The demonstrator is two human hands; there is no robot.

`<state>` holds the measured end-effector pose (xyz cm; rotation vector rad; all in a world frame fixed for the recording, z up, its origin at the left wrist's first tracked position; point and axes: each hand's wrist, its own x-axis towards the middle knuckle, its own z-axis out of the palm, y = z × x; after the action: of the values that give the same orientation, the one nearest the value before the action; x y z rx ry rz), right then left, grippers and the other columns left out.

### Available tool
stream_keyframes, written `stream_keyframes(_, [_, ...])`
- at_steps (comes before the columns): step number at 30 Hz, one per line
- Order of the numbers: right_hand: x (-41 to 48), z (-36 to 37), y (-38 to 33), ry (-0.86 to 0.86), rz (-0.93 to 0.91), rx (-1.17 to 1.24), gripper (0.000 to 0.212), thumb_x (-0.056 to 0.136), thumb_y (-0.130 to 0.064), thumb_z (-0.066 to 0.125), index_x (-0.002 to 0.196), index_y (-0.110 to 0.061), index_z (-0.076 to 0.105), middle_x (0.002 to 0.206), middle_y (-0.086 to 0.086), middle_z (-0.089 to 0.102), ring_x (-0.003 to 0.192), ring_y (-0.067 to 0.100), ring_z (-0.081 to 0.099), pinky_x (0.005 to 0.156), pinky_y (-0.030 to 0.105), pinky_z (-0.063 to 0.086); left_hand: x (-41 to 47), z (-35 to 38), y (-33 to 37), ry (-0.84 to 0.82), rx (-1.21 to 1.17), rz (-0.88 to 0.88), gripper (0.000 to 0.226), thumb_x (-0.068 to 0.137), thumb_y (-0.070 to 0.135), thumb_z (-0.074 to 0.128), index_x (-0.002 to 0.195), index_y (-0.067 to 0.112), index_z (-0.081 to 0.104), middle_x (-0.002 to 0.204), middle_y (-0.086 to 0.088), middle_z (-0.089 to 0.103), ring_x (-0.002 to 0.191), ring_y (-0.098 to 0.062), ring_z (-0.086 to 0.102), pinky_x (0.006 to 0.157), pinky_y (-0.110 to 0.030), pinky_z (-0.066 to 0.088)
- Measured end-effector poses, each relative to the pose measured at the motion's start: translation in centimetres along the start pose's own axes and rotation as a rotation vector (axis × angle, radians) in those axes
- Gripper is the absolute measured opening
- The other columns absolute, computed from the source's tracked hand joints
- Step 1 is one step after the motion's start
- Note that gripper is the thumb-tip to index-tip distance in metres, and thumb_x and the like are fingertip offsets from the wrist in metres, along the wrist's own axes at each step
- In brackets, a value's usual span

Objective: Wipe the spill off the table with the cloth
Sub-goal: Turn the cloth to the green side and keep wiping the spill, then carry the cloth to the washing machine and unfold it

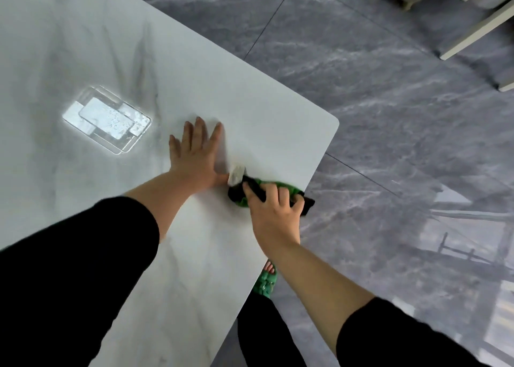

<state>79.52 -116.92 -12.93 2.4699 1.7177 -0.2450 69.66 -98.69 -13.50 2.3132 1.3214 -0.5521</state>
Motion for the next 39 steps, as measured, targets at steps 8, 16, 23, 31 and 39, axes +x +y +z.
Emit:
stream_keyframes(8, [-1.4,-2.3,-2.2,-0.403,0.06,0.151,0.069,0.09,-0.011,0.047,0.145,-0.045,0.024,0.121,0.004,0.033,0.108,0.026,0.034,0.088,0.046,0.037,-11.2,1.9,-2.8,-0.116,-0.055,0.002,0.083,0.095,0.049,0.053,0.156,0.029,0.001,0.164,-0.005,0.0,0.15,-0.024,0.003,0.119,-0.043,0.01])
stream_keyframes(16, [-8.0,-8.8,-3.7,-0.523,0.587,1.095,0.033,0.094,-0.01,0.053,0.125,-0.016,0.063,0.112,0.007,0.062,0.096,0.019,0.057,0.079,0.023,0.041,-20.4,-3.7,-6.6,-0.313,-0.237,0.059,0.053,0.103,0.037,0.041,0.153,0.025,0.028,0.147,-0.003,0.047,0.133,-0.021,0.045,0.107,-0.034,0.037])
stream_keyframes(23, [-22.4,-11.3,-7.9,-0.309,0.99,1.492,0.022,0.094,-0.019,0.058,0.113,-0.023,0.069,0.1,0.006,0.072,0.092,0.023,0.068,0.085,0.035,0.053,-27.4,-5.7,-9.4,-0.363,-0.367,0.124,0.039,0.1,0.032,0.052,0.137,0.018,0.052,0.13,-0.003,0.06,0.118,-0.018,0.057,0.098,-0.027,0.043])
stream_keyframes(31, [-38.1,-12.3,-8.0,-0.005,1.406,1.774,0.02,0.084,-0.016,0.073,0.102,-0.01,0.068,0.085,0.016,0.065,0.08,0.029,0.062,0.079,0.044,0.052,-34.4,-4.7,-5.6,-0.505,-0.339,0.199,0.02,0.101,0.023,0.05,0.093,0.013,0.065,0.083,-0.002,0.07,0.066,-0.015,0.061,0.065,-0.024,0.045])
stream_keyframes(39, [-55.7,-9.1,-6.0,0.077,1.607,1.803,0.011,0.088,-0.007,0.064,0.096,-0.014,0.062,0.083,0.017,0.064,0.07,0.027,0.064,0.069,0.038,0.055,-44.9,1.6,5.4,-0.51,-0.286,0.276,0.024,0.1,0.019,0.052,0.083,0.007,0.065,0.072,-0.005,0.061,0.056,-0.016,0.05,0.051,-0.021,0.039])
